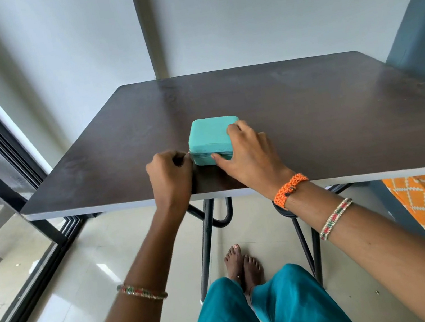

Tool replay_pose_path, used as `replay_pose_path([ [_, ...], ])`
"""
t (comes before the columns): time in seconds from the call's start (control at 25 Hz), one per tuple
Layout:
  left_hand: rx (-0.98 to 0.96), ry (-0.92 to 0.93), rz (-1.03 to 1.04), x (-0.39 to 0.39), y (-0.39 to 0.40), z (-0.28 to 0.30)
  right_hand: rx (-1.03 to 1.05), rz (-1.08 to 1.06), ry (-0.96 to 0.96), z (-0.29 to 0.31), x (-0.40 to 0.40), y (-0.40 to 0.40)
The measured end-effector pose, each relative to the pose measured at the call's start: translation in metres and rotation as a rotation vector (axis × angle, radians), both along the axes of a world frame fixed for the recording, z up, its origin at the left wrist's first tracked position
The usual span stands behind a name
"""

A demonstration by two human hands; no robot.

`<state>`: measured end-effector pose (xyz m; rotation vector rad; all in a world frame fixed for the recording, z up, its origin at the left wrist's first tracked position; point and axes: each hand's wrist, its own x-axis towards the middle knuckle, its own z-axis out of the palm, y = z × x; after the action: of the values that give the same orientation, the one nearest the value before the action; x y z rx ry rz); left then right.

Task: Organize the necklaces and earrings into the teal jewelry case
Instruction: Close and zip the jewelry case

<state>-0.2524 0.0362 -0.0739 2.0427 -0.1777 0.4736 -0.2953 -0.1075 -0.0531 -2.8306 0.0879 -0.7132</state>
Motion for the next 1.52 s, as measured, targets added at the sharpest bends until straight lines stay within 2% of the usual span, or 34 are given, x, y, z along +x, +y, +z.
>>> replay_pose_path([
  [0.2, -0.001, -0.044, -0.049, -0.026, -0.023, -0.009, -0.006, 0.017, 0.036, 0.0, -0.004, 0.003],
  [0.28, -0.022, -0.034, -0.116, -0.032, -0.04, -0.009, 0.067, 0.035, 0.029, -0.005, -0.007, 0.0],
  [0.32, -0.035, -0.024, -0.125, -0.033, -0.045, -0.01, 0.194, 0.028, -0.028, -0.01, -0.012, -0.002],
  [0.4, -0.036, -0.035, -0.117, -0.038, -0.048, -0.011, 0.578, -0.051, -0.192, -0.015, -0.023, -0.008],
  [0.48, -0.024, -0.035, -0.113, -0.042, -0.046, -0.011, 0.868, -0.101, -0.125, -0.014, -0.026, -0.012],
  [0.52, -0.02, -0.023, -0.139, -0.042, -0.045, -0.01, 0.889, -0.11, -0.043, -0.013, -0.023, -0.012],
  [0.64, 0.036, 0.045, -0.251, -0.042, -0.035, -0.006, 0.799, -0.129, 0.075, -0.006, -0.008, -0.005],
  [0.68, 0.042, 0.061, -0.258, -0.038, -0.03, -0.002, 0.766, -0.133, 0.065, -0.007, -0.005, -0.002],
  [0.84, -0.05, -0.011, -0.068, -0.009, -0.022, 0.015, 0.555, -0.136, 0.02, -0.011, -0.011, 0.008],
  [0.96, 0.021, 0.15, -0.188, 0.008, -0.032, 0.012, 0.41, -0.19, -0.03, -0.013, -0.021, 0.0],
  [1.12, -0.016, 0.167, -0.159, 0.01, -0.035, 0.0, 0.367, -0.248, -0.055, -0.005, -0.013, -0.039],
  [1.32, -0.083, 0.129, -0.209, 0.014, -0.034, -0.001, 0.415, -0.135, 0.015, 0.003, 0.048, -0.068],
  [1.4, -0.094, 0.125, -0.212, 0.017, -0.033, -0.002, 0.28, -0.059, 0.047, 0.013, 0.074, -0.069],
  [1.52, -0.124, 0.096, -0.214, 0.017, -0.034, -0.005, -0.037, 0.157, 0.202, 0.031, 0.099, -0.067],
])
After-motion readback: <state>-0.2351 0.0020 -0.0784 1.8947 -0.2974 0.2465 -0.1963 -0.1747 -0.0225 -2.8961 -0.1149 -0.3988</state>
